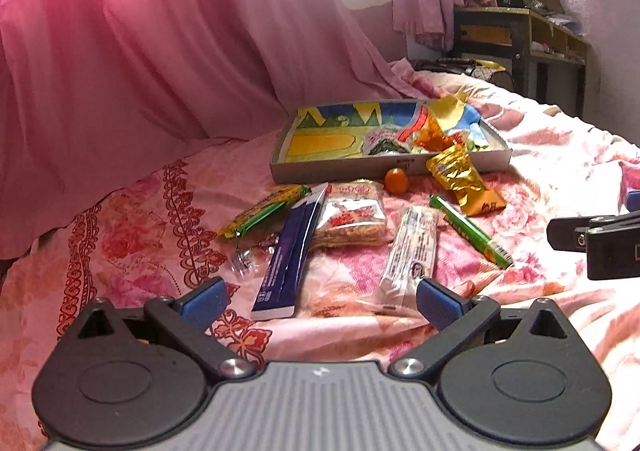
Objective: Organize snacks
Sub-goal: 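Move both tools back toward the remaining snacks on the bedspread, then grasp the biscuit bar with the left tool while the right tool grasps the green sausage, then carry both items into the cartoon tray and open both tools to release them, then move both tools back toward the blue tube and rice-cracker pack, then grasp the blue tube with the left tool while the right tool grasps the rice-cracker pack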
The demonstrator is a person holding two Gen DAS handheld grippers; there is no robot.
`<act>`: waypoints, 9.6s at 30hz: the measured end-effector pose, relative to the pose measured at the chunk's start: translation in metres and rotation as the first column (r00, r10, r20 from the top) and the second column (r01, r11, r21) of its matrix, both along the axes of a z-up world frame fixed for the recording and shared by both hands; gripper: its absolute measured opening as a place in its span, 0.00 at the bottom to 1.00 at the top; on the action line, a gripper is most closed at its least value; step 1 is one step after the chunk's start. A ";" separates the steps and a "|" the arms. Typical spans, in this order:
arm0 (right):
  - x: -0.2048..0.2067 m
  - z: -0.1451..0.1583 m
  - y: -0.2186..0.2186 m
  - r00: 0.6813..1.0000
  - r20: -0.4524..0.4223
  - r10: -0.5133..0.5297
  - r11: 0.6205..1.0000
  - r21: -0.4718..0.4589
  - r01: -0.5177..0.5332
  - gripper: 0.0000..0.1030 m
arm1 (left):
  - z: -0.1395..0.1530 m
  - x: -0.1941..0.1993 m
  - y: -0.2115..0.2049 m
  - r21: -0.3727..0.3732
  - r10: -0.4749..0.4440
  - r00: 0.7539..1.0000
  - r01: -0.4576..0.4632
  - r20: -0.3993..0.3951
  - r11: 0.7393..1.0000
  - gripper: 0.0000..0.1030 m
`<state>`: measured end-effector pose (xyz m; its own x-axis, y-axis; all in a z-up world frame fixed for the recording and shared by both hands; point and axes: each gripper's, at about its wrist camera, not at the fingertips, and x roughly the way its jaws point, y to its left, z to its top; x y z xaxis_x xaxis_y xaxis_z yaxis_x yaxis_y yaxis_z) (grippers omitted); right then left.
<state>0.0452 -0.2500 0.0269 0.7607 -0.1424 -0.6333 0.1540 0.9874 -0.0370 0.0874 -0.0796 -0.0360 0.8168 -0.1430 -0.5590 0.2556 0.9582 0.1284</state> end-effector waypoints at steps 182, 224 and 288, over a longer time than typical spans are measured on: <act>0.079 0.081 -0.060 0.848 0.520 0.107 0.986 0.058 -0.159 0.99 | 0.125 0.116 -0.017 -0.269 0.173 0.971 -0.125 0.163 0.955 1.00; 0.038 -0.019 0.049 0.962 0.009 0.273 0.962 0.009 -0.273 0.99 | 0.001 0.092 0.069 -0.119 -0.050 0.983 0.028 -0.178 0.992 1.00; 0.236 -0.084 0.089 0.942 -0.333 0.035 0.966 0.254 0.054 0.99 | -0.053 0.133 0.116 -0.439 0.026 0.944 -0.178 -0.330 0.881 0.39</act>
<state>0.2812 -0.1614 -0.0569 0.5001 0.0519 -0.8644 0.1861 0.9684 0.1658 0.2199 0.0368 -0.0887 0.6398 -0.3690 -0.6742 0.1066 0.9113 -0.3976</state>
